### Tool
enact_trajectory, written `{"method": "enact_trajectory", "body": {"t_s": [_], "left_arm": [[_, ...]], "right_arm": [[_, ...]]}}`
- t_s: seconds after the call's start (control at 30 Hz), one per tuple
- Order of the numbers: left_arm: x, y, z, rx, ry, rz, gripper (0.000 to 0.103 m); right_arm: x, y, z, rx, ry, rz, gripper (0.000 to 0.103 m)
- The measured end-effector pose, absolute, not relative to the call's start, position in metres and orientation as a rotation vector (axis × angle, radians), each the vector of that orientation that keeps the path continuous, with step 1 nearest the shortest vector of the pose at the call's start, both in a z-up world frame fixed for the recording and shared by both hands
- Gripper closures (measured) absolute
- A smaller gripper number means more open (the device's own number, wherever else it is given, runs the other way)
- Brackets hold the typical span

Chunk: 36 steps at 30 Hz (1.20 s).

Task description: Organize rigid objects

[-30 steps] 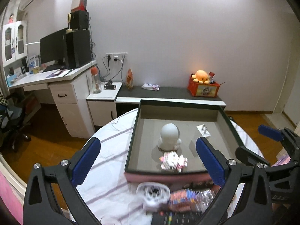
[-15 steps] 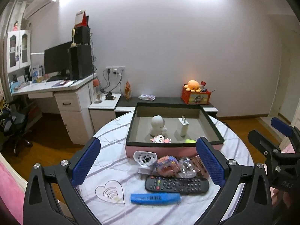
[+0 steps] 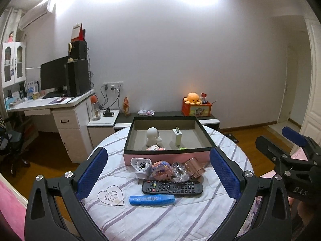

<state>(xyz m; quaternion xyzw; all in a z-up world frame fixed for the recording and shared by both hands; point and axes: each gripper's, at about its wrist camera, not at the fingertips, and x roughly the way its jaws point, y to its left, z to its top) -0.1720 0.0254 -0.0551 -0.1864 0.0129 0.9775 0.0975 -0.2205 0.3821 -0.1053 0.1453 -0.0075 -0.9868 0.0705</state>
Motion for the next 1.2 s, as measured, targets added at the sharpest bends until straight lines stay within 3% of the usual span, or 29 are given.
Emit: {"method": "enact_trajectory", "body": {"t_s": [0.63,1.2], "left_arm": [[-0.164,0.018,-0.06,-0.53,-0.02,2.911,0.0],[-0.209,0.035,-0.106,-0.714,0.038,2.873,0.0]], "right_arm": [[-0.212,0.382,-0.114,0.469,-0.022,-2.961,0.0],[-0.25,0.394,-0.152,0.638,-0.066,-2.939,0.0]]}}
